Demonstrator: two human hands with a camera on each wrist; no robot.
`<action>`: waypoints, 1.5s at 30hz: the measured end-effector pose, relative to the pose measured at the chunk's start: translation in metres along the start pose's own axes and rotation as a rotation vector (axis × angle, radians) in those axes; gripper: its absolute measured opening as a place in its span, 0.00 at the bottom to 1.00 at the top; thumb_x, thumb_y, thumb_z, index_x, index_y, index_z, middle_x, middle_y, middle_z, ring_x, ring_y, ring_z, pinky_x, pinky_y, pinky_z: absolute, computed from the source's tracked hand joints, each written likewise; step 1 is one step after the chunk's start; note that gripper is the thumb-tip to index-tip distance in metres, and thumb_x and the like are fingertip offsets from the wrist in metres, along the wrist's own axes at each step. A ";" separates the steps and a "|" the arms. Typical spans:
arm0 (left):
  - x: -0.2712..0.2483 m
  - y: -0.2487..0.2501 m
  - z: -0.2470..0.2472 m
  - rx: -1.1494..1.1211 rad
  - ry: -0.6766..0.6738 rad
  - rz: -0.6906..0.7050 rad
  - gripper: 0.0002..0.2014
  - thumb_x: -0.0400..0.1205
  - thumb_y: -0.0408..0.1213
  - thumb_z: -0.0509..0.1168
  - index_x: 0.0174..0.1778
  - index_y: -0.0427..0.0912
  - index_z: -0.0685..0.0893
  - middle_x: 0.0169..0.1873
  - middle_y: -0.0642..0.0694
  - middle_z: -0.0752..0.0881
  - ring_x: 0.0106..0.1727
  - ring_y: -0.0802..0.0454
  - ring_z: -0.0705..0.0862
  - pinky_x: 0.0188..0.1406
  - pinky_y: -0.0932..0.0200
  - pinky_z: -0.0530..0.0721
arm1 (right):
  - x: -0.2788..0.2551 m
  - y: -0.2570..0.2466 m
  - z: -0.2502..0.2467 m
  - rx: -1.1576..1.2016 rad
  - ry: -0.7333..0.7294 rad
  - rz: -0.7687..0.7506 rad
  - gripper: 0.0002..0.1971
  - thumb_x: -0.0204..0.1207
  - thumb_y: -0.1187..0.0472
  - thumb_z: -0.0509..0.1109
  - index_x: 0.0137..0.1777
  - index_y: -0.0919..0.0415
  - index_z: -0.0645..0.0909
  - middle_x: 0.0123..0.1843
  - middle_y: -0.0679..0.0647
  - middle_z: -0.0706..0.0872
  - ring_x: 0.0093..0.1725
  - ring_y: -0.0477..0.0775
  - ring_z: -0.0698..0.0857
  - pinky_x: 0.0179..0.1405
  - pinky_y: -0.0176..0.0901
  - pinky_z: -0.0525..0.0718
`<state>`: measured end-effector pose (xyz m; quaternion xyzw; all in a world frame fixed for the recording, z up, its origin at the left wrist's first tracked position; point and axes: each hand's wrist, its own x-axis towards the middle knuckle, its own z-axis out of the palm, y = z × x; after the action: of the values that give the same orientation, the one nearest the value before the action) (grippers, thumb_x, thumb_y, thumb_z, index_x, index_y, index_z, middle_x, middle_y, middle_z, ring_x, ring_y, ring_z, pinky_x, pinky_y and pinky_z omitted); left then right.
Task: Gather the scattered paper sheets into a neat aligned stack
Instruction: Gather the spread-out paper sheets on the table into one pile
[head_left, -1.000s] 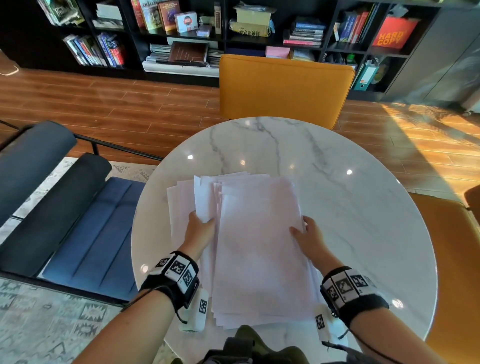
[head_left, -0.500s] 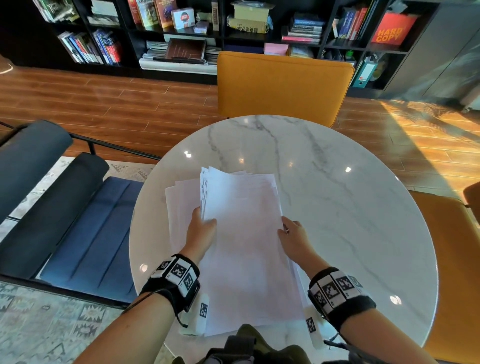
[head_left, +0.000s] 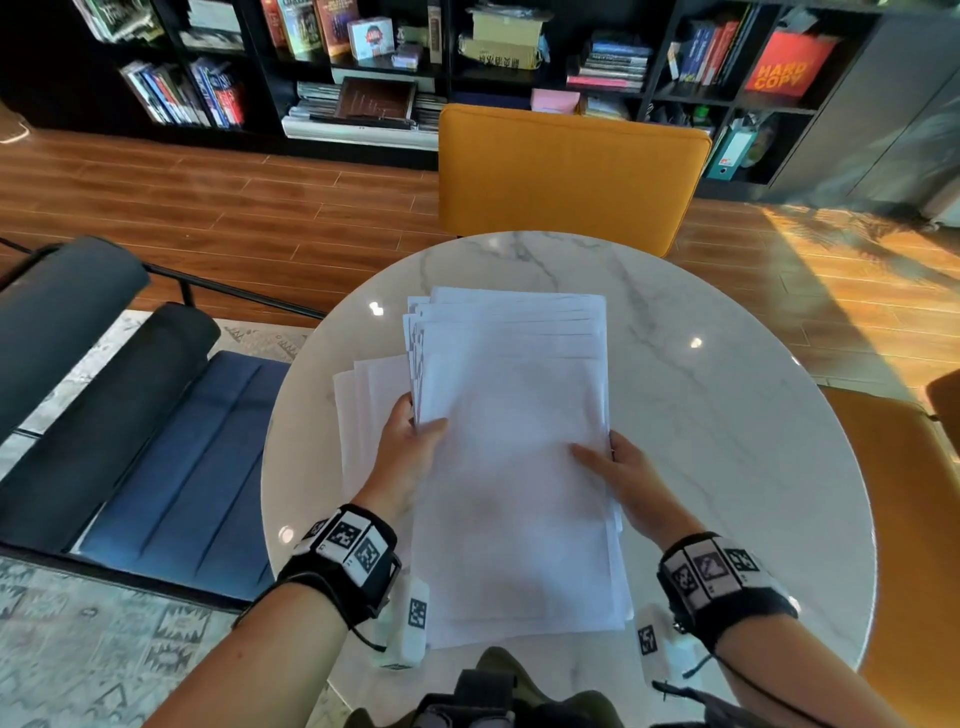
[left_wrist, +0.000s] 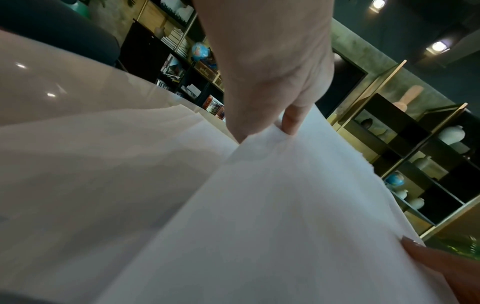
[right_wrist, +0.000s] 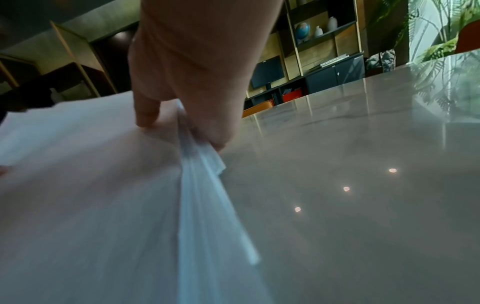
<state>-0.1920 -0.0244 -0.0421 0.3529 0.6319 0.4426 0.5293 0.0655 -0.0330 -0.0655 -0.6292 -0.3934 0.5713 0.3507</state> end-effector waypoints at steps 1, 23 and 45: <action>0.000 0.000 0.001 -0.008 0.006 0.005 0.15 0.75 0.32 0.65 0.54 0.53 0.79 0.53 0.41 0.88 0.52 0.40 0.88 0.54 0.40 0.86 | -0.002 -0.002 0.002 0.012 -0.003 -0.002 0.10 0.72 0.60 0.74 0.52 0.61 0.83 0.52 0.63 0.90 0.46 0.59 0.89 0.51 0.55 0.88; 0.023 -0.032 -0.044 0.424 0.316 -0.221 0.22 0.73 0.31 0.61 0.64 0.34 0.79 0.59 0.34 0.85 0.54 0.35 0.84 0.49 0.49 0.84 | 0.005 0.011 0.019 -0.428 0.219 0.005 0.31 0.74 0.62 0.71 0.76 0.62 0.65 0.68 0.67 0.81 0.65 0.67 0.81 0.64 0.58 0.80; 0.007 -0.032 -0.031 0.248 0.249 0.024 0.16 0.80 0.34 0.61 0.64 0.39 0.76 0.56 0.41 0.84 0.51 0.43 0.80 0.50 0.56 0.76 | 0.002 -0.007 0.058 -0.905 -0.062 0.007 0.13 0.74 0.48 0.67 0.49 0.54 0.69 0.50 0.56 0.69 0.45 0.57 0.73 0.49 0.46 0.74</action>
<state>-0.2227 -0.0346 -0.0727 0.3653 0.7382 0.4080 0.3940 0.0070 -0.0287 -0.0659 -0.7032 -0.6117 0.3615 0.0264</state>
